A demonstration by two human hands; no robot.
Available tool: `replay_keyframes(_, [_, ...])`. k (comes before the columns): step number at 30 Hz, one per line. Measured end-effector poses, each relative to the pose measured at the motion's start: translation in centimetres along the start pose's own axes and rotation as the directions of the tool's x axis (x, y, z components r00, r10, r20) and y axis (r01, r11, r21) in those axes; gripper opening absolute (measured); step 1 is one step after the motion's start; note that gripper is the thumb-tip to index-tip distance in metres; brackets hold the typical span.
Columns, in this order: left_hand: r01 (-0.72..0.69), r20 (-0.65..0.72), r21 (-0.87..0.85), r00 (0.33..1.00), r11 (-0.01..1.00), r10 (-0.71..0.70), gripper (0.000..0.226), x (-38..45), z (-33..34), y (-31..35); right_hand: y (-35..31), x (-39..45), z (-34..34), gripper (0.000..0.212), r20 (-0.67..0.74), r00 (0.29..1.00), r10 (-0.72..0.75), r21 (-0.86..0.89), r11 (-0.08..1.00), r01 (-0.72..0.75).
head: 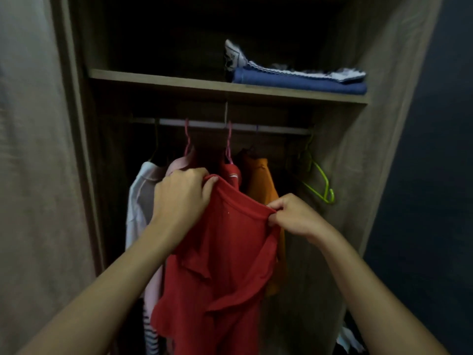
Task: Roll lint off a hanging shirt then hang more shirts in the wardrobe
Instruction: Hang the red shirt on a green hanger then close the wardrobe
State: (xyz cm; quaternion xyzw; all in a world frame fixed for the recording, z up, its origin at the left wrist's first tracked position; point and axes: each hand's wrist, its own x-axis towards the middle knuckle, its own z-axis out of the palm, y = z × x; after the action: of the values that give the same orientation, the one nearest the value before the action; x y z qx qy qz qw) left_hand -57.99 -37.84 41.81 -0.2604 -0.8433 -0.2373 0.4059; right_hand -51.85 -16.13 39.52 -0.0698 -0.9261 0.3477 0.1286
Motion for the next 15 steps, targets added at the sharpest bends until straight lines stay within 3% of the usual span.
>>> replay_keyframes(3, [-0.020,-0.021,-0.006,1.000,1.000,0.020,0.031,1.8,0.8,0.5,1.3,0.9,-2.2,0.013,-0.059,0.998,-0.018,0.037,0.999,0.020])
replay_keyframes(7, [-0.027,-0.011,-0.030,1.000,0.999,0.026,0.030,3.7,1.9,1.6,2.0,2.0,-4.3,0.019,0.201,0.971,-0.128,0.163,0.982,0.096])
replay_keyframes(8, [-0.050,-0.016,-0.009,0.999,0.999,0.050,0.029,3.9,2.2,2.0,2.1,2.5,-4.6,0.020,0.200,0.970,-0.134,0.177,0.979,0.099])
replay_keyframes(9, [-0.066,-0.022,0.011,0.998,0.998,0.066,0.028,4.1,2.5,2.5,2.4,3.4,-4.9,0.023,0.133,0.984,-0.119,0.167,0.981,0.097])
replay_keyframes(11, [-0.071,-0.020,0.032,0.997,0.997,0.072,0.027,4.4,3.1,3.1,3.3,5.9,-5.6,0.030,-0.178,0.981,-0.080,-0.002,0.997,0.081])
replay_keyframes(13, [-0.059,-0.025,0.044,0.998,0.997,0.060,0.026,4.8,3.6,3.4,4.0,8.3,-6.6,0.039,-0.439,0.897,-0.058,-0.203,0.978,-0.036])
replay_keyframes(15, [-0.049,-0.027,0.057,0.998,0.997,0.051,0.026,5.2,4.1,3.4,4.7,10.3,-7.5,0.050,-0.530,0.847,0.048,-0.237,0.950,-0.202])
